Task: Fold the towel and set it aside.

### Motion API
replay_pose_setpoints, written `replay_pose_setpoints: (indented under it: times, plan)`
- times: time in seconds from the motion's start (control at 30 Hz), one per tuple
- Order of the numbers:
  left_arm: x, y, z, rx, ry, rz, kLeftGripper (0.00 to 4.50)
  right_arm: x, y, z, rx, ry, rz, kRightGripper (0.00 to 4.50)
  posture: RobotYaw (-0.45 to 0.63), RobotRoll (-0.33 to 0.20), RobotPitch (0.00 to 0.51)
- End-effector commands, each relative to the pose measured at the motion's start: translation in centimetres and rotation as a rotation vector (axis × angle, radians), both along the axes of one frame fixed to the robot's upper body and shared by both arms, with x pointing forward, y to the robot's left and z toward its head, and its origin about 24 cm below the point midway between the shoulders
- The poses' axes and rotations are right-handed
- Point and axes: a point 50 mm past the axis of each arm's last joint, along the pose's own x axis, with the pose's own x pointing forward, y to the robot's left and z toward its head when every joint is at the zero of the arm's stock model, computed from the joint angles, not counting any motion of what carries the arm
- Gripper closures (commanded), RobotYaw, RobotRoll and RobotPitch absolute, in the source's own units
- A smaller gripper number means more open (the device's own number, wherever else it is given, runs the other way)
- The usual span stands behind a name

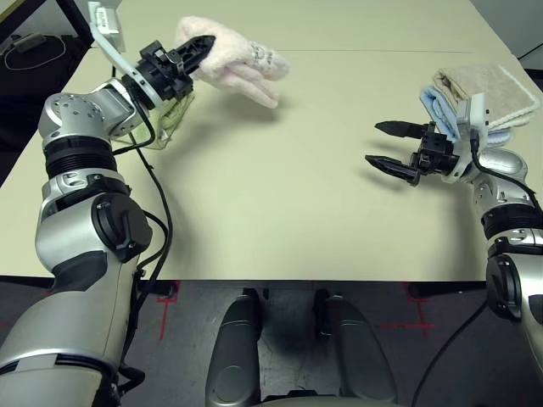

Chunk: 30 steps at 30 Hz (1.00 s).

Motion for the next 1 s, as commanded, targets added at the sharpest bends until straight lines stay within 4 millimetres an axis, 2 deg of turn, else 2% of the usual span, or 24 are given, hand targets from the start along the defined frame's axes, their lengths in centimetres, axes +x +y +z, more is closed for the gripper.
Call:
replay_pose_setpoints:
  times: [0.03,0.2,0.47,0.6,0.8,1.0]
  plan:
    - [-0.2,1.1,0.6,0.021,-0.036,0.097,4.48,0.2,0.2,0.8,0.093,-0.017,-0.008,0.00,0.07,0.000,0.201]
    - [-0.3,2.1,-0.5,0.073,-0.029,0.196,4.48,0.2,1.2,1.4,0.179,-0.007,0.037,0.00,0.08,0.000,0.202]
    - [-0.9,4.1,-1.2,0.042,-0.101,0.341,4.48,0.2,1.5,1.5,0.160,0.005,0.050,0.00,0.09,0.000,0.203]
    - [-1.2,5.2,-0.4,0.034,-0.165,0.408,4.48,0.2,1.3,1.4,0.154,0.010,0.048,0.00,0.08,0.000,0.202]
    - [-1.5,5.5,1.9,-0.011,-0.267,0.427,4.48,0.2,1.3,1.3,0.145,0.017,0.044,0.00,0.09,0.000,0.197]
    - [-1.3,5.9,2.4,-0.045,-0.301,0.468,4.48,0.2,1.4,1.3,0.144,0.017,0.048,0.00,0.08,0.000,0.196]
